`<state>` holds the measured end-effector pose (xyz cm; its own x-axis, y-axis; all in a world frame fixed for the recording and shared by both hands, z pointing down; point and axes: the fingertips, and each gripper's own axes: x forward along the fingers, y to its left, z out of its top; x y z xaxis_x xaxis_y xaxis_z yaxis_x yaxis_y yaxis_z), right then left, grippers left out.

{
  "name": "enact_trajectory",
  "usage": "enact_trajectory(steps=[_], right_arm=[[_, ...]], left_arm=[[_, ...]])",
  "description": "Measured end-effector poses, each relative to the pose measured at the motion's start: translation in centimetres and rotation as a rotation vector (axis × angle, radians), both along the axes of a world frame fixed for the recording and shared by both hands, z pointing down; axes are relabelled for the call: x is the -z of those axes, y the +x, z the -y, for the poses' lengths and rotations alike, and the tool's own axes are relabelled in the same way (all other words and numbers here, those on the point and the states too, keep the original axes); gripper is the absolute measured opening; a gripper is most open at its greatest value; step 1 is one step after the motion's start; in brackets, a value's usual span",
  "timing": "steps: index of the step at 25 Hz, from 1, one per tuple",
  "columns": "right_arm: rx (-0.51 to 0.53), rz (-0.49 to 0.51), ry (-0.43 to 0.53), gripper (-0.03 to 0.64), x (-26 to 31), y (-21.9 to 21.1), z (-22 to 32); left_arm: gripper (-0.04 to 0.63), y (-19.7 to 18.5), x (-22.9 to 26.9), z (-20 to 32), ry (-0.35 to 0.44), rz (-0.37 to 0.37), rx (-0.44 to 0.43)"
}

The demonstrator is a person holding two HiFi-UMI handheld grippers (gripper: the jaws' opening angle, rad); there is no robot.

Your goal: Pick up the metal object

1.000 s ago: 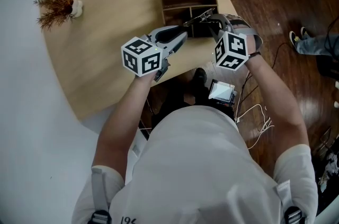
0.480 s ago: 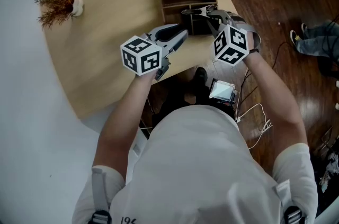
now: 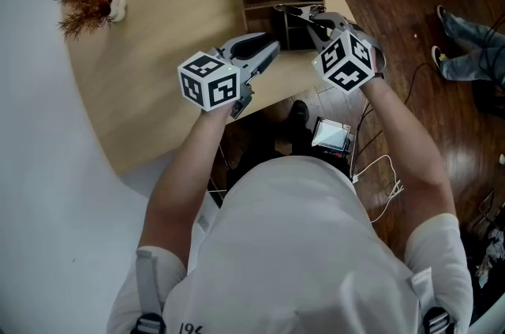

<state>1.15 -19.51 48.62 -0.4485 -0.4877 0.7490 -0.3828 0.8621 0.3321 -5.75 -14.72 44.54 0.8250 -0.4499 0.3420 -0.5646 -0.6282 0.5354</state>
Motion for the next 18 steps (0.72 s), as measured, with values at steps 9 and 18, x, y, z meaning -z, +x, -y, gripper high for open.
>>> enact_trajectory(steps=[9,18], right_arm=[[-0.048,0.047,-0.009,0.005,1.4,0.1,0.2],[-0.091,0.111,0.024,0.003,3.3,0.2,-0.7]], left_arm=[[0.080,-0.2,1.6,1.0,0.033,-0.009,0.019],[0.080,0.0,3.0,-0.1,0.073,-0.029,0.017]])
